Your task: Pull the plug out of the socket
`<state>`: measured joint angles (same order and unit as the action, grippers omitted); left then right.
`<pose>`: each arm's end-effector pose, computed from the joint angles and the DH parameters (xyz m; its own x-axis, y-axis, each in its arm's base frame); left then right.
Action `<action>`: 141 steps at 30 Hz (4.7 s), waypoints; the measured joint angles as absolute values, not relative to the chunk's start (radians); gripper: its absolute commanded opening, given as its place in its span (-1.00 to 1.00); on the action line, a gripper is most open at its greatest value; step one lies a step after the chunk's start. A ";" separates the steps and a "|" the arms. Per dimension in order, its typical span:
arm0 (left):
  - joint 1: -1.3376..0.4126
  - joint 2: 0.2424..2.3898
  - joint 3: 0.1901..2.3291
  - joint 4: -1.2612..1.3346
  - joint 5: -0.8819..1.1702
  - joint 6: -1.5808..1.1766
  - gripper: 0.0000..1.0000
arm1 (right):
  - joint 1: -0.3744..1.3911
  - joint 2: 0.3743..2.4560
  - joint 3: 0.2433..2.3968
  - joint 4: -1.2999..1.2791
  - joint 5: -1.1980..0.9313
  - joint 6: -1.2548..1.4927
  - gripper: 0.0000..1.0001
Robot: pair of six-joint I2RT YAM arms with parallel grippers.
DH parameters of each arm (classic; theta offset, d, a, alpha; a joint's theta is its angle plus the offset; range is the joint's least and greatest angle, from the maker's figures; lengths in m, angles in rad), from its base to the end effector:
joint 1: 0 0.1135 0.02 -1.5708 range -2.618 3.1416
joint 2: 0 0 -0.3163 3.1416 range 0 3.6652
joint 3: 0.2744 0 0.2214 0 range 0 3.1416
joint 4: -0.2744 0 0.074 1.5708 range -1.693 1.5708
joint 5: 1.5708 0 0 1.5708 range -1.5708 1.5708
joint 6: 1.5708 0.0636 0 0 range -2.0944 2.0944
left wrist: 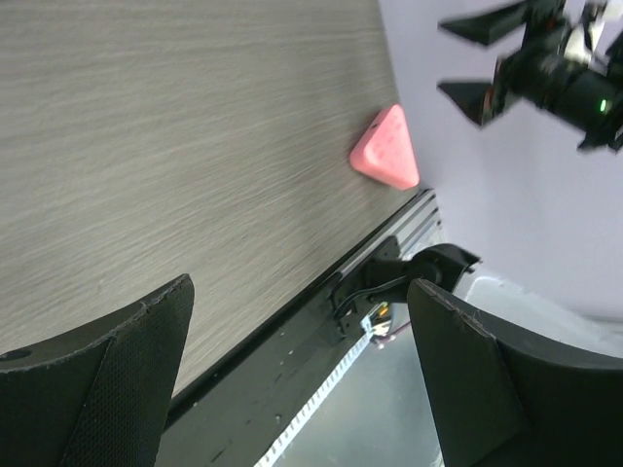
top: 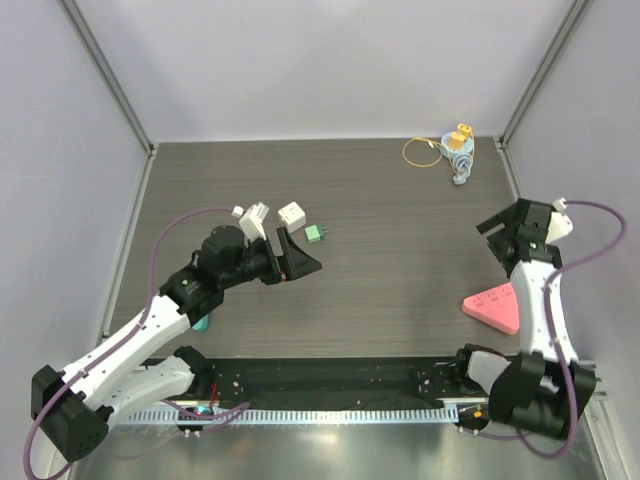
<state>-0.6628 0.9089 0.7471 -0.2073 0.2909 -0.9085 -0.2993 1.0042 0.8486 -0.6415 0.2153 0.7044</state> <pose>0.1239 -0.1199 0.3392 -0.8060 -0.3292 -0.4919 0.2679 0.5382 -0.7991 0.1538 -0.0617 0.3092 -0.2419 0.7367 -0.6314 0.7708 0.5412 0.3361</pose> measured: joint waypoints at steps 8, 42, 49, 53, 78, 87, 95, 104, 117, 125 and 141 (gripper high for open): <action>-0.663 0.907 0.672 -0.229 0.290 -0.908 0.72 | -0.273 1.473 0.890 -0.153 0.054 0.754 0.45; -0.663 1.078 0.729 -0.307 0.271 -0.891 0.25 | -0.364 2.467 1.808 0.247 -0.448 0.896 0.37; -0.663 0.999 0.719 -0.304 0.271 -0.917 0.24 | -0.348 2.561 1.978 0.132 -0.471 0.839 0.24; -0.663 0.979 0.711 -0.307 0.270 -0.929 0.23 | -0.334 2.571 2.008 0.085 -0.469 0.819 -0.06; -0.682 1.275 1.020 -0.379 0.316 -0.849 0.25 | -0.074 1.883 0.924 0.280 -0.353 0.865 -0.98; -0.721 1.520 1.290 -0.402 0.284 -0.822 0.35 | 0.099 1.689 0.686 0.282 -0.334 0.918 -0.95; -0.780 1.665 1.484 -0.429 0.171 -0.768 0.55 | 0.120 1.498 0.593 0.201 -0.343 0.876 -0.36; -0.823 1.842 1.749 -0.519 -0.004 -0.678 0.57 | -0.089 1.390 0.645 0.175 -0.315 0.814 0.24; -0.828 2.156 2.059 -0.709 -0.081 -0.536 0.58 | -0.115 1.750 0.752 0.504 -0.478 0.899 0.25; -0.830 2.167 2.094 -0.739 -0.147 -0.516 0.56 | -0.115 1.758 0.752 0.521 -0.535 0.863 0.24; -0.806 2.164 2.013 -0.658 -0.015 -0.072 0.68 | -0.115 1.802 0.756 0.529 -0.609 0.844 0.24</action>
